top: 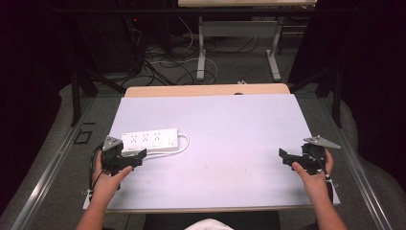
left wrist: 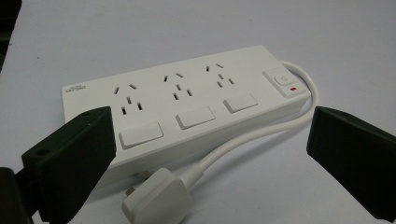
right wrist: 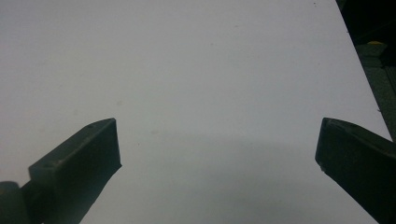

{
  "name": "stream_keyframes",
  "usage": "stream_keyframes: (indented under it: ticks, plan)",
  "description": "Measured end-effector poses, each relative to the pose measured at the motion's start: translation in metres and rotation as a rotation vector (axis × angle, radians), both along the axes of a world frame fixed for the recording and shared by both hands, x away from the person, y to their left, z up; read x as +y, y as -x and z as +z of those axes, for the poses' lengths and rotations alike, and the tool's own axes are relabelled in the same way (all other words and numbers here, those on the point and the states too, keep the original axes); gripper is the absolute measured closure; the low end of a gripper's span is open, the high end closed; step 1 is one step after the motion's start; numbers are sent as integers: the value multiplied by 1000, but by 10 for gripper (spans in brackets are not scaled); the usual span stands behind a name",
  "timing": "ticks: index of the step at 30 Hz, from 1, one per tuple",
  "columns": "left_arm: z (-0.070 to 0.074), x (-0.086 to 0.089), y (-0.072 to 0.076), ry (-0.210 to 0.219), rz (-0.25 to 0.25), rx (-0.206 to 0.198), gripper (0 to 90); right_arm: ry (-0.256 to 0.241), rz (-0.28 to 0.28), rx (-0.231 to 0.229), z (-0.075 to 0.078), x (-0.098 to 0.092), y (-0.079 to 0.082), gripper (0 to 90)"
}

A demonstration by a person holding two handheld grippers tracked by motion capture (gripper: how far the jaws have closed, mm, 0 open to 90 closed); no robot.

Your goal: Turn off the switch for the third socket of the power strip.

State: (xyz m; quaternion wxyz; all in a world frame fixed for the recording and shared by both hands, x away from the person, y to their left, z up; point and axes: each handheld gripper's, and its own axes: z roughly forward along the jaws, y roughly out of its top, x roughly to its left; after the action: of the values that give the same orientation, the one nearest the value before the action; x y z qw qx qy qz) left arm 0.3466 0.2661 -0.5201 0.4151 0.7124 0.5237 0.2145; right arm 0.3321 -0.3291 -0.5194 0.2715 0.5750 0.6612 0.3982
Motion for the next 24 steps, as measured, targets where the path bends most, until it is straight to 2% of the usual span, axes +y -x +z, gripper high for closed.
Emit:
stream_keyframes:
  ticks: [9, 13, 16, 18, 24]
  plan:
    - [1, 6, -2, 15, 20, 3, 13, 0, 1, -2, -4, -3, 3, 0]
    - [4, 7, -2, 22, 25, -6, 13, 20, 22, 7, -7, -3, 2, 0]
    - [6, 8, -3, 39, 27, 5, 20, 3, 25, -2, -7, -1, 1, 0]
    - [8, 8, -3, 48, 33, 11, 24, 13, 47, -5, -7, 0, 1, 0]
    - [14, 9, -5, 28, 54, 13, 75, 11, 48, 2, -8, 3, 1, 0]
